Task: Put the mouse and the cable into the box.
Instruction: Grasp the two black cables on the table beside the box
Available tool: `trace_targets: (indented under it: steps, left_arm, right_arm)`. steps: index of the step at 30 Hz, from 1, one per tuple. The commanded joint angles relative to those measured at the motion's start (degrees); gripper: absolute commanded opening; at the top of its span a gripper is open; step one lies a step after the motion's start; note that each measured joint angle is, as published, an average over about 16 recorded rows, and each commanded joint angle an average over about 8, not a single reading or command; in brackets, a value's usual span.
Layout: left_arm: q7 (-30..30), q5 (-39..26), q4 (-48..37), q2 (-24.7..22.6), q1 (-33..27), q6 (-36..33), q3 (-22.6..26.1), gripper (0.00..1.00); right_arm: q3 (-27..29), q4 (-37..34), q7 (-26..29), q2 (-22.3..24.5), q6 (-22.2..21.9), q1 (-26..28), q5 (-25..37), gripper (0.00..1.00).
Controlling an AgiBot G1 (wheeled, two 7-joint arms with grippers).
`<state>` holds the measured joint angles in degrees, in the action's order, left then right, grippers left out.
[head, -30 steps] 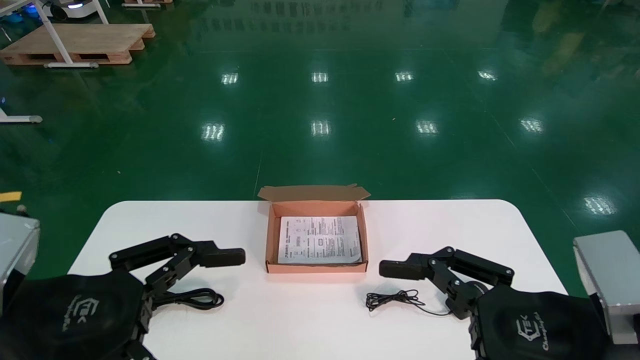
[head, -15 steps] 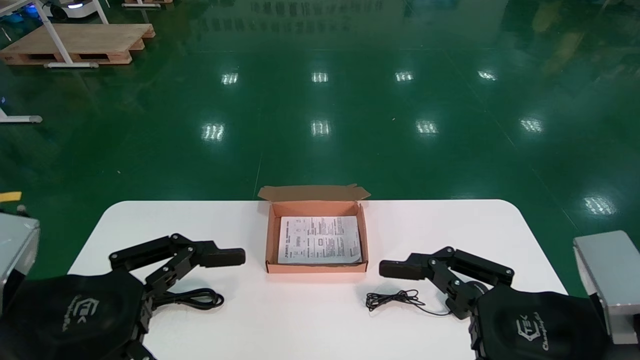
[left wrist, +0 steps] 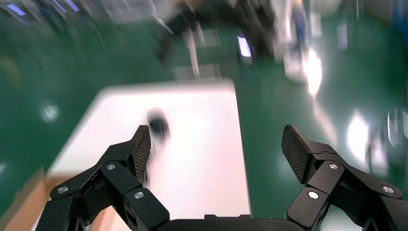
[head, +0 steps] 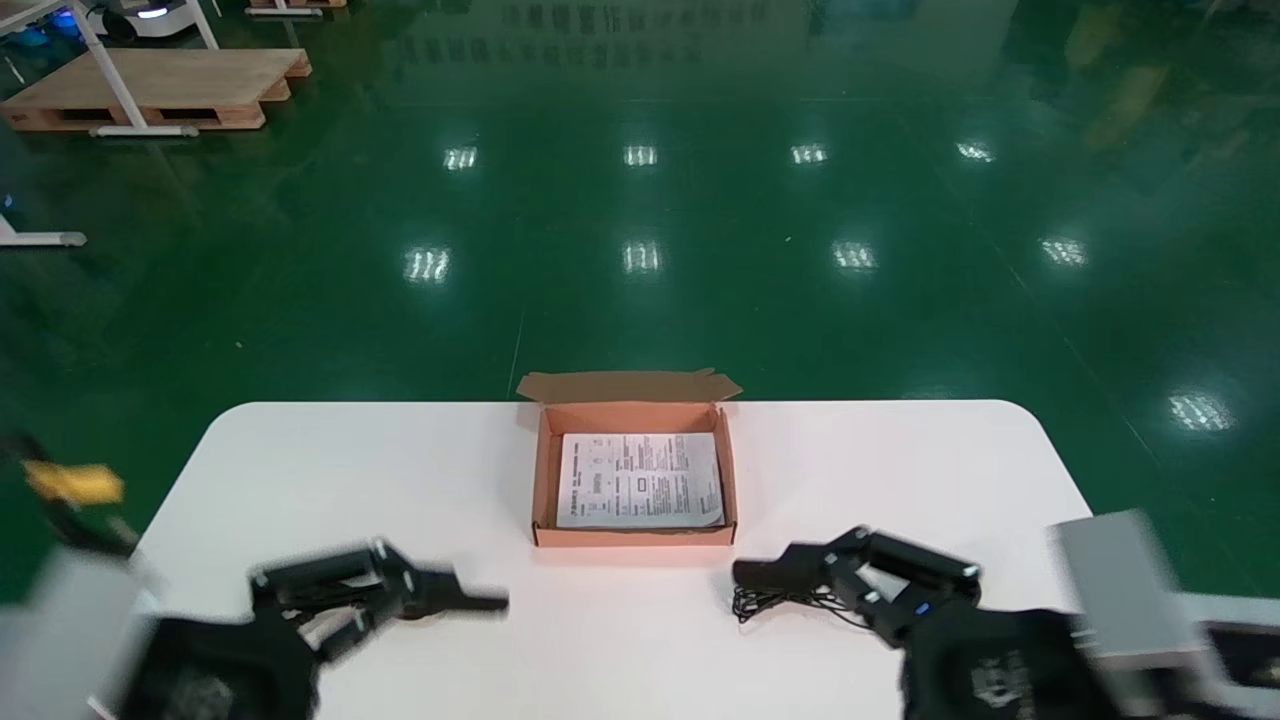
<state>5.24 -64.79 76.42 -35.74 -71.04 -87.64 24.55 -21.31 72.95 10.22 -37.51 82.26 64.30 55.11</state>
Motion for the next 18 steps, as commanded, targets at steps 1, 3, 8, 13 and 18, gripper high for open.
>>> trace_targets:
  steps: [1,3,8,13,18]
  left_arm:
    - [-2.21,-7.57,1.14,0.15,-3.51,-1.22,2.77,1.0]
    - [-4.23,-16.83,1.13,-1.58,-7.45,-1.0,6.58,1.0]
    - [-3.01,-35.42,0.67,-6.35,-12.97,2.18,13.57,1.0]
    - [0.23,-44.1,0.42,-9.52,-14.67,5.16,16.56,1.0]
    - [0.42,-44.98,0.21,-9.71,-14.59,5.44,16.7,1.0]
  right_arm:
    - [-1.43,0.23,-0.02,-0.54,-0.73,0.58,3.4,1.0]
    - [-3.63,-1.16,0.33,-1.9,-2.14,2.19,8.9,1.0]
    - [-8.54,-5.78,1.29,-6.21,-5.7,7.05,21.65,1.0]
    - [-11.14,-9.16,2.61,-9.39,-7.24,10.19,28.15,1.0]
    - [-11.28,-9.7,2.68,-9.63,-7.32,10.42,28.48,1.0]
